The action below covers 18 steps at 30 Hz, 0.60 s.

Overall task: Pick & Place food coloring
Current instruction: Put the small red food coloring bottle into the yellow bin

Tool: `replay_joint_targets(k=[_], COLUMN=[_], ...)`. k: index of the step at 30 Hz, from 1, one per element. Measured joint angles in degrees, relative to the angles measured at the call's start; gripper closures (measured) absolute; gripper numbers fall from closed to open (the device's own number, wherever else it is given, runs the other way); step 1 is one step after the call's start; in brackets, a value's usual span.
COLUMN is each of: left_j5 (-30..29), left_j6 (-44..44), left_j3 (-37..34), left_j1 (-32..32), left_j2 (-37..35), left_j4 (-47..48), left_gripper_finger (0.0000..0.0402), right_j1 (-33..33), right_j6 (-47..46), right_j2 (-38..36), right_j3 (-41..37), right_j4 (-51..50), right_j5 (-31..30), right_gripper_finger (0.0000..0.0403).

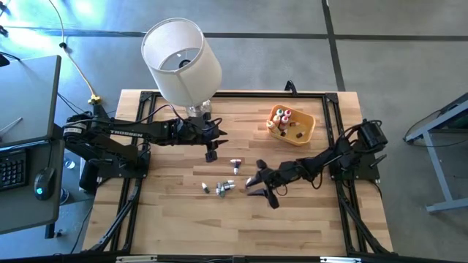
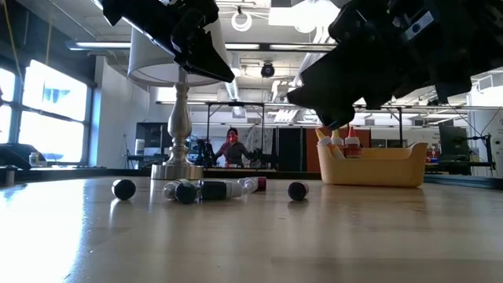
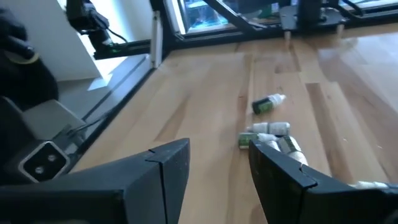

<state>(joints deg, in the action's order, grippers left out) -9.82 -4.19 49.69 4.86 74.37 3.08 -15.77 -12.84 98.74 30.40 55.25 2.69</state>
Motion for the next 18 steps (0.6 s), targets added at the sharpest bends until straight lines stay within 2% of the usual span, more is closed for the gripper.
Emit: replay_joint_targets(k=[5, 9, 13, 18], left_j5=[0.00, 0.15, 3.37, 5.46], left_j6=[0.00, 0.00, 0.02, 0.00], left_j3=[0.00, 0.00, 0.00, 0.00], left_j1=[-0.01, 0.00, 0.00, -0.02], left_j2=[0.00, 0.00, 0.00, 0.00], left_j4=[-0.03, 0.01, 0.59, 1.40], left_gripper_finger=[0.0282, 0.0282, 0.0282, 0.0282], right_j1=[-0.02, -0.02, -0.02, 0.02], right_j6=[1.60, 5.28, 7.45, 7.46], right_j2=[1.05, 5.07, 8.32, 9.27], right_j3=[3.00, 7.64, 11.29, 12.90], right_j4=[0.20, -0.41, -5.28, -12.46], right_j5=[3.23, 6.79, 9.55, 8.50], right_gripper_finger=[0.0245, 0.0245, 0.0248, 0.0260])
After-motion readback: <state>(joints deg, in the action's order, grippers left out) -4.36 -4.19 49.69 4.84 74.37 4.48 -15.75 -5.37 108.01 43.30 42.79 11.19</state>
